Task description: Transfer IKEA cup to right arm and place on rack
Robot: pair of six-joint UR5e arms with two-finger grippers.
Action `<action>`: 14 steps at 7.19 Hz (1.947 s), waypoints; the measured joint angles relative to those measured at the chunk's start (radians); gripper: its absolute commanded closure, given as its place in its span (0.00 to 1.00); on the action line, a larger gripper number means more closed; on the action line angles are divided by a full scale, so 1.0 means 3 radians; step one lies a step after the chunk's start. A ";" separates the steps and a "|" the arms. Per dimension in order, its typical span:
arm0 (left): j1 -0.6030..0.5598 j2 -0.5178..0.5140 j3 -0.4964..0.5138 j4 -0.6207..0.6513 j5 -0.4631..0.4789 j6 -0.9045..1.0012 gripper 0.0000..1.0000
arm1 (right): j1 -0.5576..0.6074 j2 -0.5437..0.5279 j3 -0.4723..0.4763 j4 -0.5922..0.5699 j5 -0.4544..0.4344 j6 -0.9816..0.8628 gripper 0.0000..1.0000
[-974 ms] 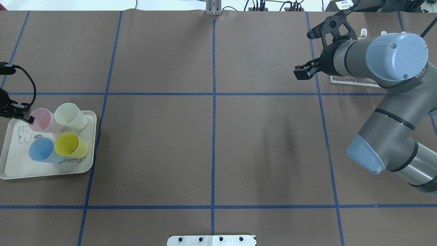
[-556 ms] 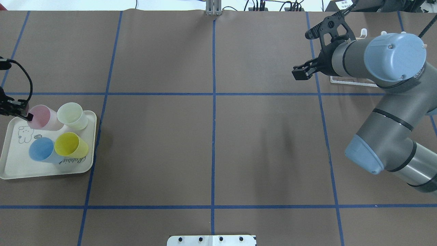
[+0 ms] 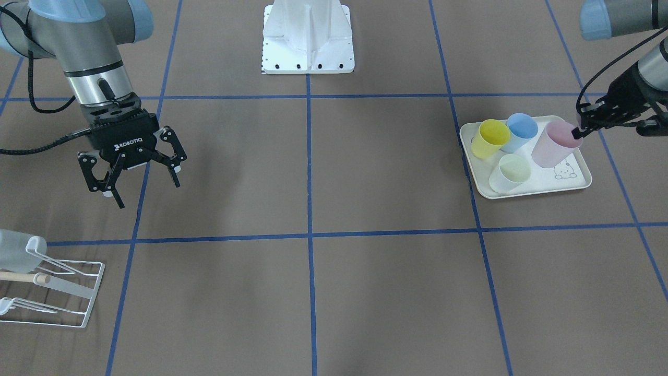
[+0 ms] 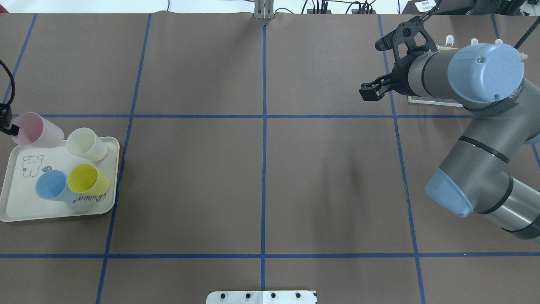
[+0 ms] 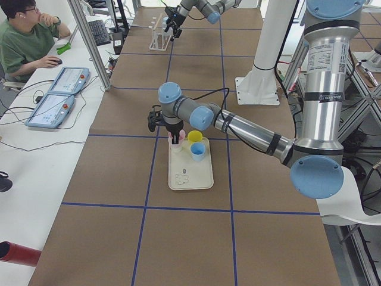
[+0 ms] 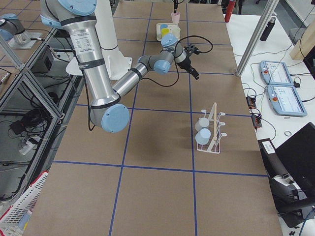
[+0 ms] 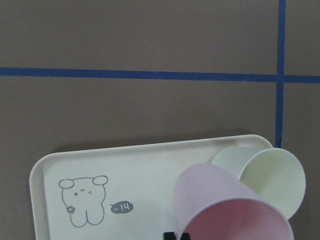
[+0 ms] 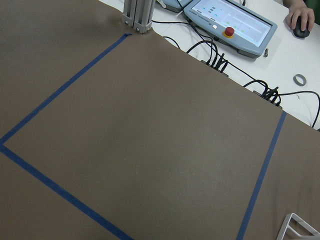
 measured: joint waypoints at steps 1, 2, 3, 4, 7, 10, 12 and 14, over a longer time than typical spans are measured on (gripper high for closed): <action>-0.0013 -0.0122 -0.0133 0.0266 -0.0003 -0.0014 1.00 | -0.0023 0.0004 -0.0004 0.0002 -0.0009 -0.0007 0.01; -0.0015 -0.0356 -0.0188 0.0518 -0.0009 -0.0097 1.00 | -0.0065 0.0013 -0.0012 0.0010 -0.0036 -0.0016 0.01; -0.0006 -0.0612 -0.0193 0.0683 -0.0051 -0.0288 1.00 | -0.0123 0.0018 -0.0043 0.0107 -0.0104 -0.0031 0.01; 0.0011 -0.0851 -0.0158 0.0744 -0.0191 -0.0557 1.00 | -0.0179 0.0018 -0.0129 0.0388 -0.0182 -0.0042 0.01; 0.0212 -0.1519 -0.0024 0.0729 -0.0576 -0.1601 1.00 | -0.0332 0.0145 -0.0354 0.1221 -0.0245 -0.0045 0.01; 0.0367 -0.1832 0.0215 0.0169 -0.0822 -0.2710 1.00 | -0.0625 0.0607 -0.0442 0.1273 -0.0527 -0.0056 0.01; 0.0391 -0.1984 0.0495 -0.0384 -0.0878 -0.3382 1.00 | -0.0859 0.0749 -0.0494 0.1361 -0.0934 -0.0150 0.01; 0.0406 -0.2163 0.0656 -0.0548 -0.0909 -0.3862 1.00 | -0.1053 0.0761 -0.0532 0.1694 -0.1237 -0.0235 0.01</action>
